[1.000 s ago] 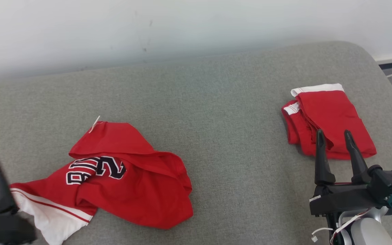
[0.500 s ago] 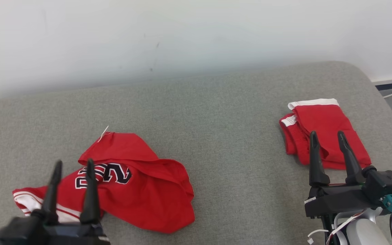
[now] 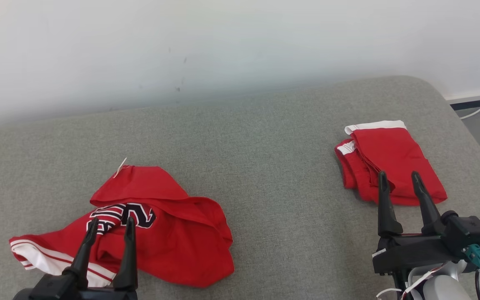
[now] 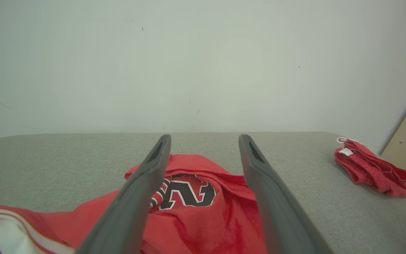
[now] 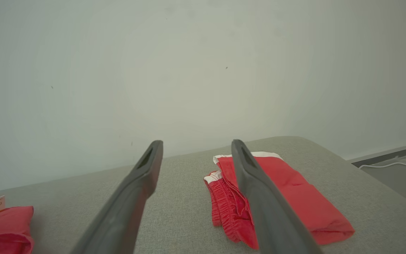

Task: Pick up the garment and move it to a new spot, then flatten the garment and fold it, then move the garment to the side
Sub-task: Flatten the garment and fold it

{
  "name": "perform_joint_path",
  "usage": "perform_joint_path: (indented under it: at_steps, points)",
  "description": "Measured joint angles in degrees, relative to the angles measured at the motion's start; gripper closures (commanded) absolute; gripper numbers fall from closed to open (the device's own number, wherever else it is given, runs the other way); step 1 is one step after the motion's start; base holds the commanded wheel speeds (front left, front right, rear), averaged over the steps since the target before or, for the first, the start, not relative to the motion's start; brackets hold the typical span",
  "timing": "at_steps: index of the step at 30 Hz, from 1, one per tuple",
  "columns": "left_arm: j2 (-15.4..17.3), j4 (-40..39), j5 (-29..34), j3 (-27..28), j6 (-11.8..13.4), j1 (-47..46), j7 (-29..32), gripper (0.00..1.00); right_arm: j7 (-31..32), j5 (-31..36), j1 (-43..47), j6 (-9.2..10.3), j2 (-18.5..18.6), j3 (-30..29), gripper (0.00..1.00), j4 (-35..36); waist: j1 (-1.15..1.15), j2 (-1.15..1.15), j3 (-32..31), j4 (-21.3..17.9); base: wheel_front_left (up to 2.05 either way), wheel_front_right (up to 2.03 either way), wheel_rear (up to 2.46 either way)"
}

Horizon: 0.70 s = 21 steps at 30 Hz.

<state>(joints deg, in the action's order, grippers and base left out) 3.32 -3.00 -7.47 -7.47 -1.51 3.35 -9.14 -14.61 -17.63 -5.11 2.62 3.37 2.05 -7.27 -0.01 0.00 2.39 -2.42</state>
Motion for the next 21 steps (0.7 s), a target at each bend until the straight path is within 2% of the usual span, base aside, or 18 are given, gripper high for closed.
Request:
perform_joint_path:
  at_steps: [18,21]
  points:
    - [1.1,1.6,1.5,0.2,0.0,-1.0,-2.0,0.00,0.0,0.0,-0.1,0.44,0.0,-0.2,0.00,1.1,0.01,0.00,2.1,1.2,0.00,0.00,0.00]
    - [1.1,2.0,1.7,1.8,1.3,-1.1,-1.8,0.00,0.0,0.0,0.0,0.48,0.0,-0.5,0.00,1.6,0.01,0.00,2.4,1.6,0.00,0.00,0.00]
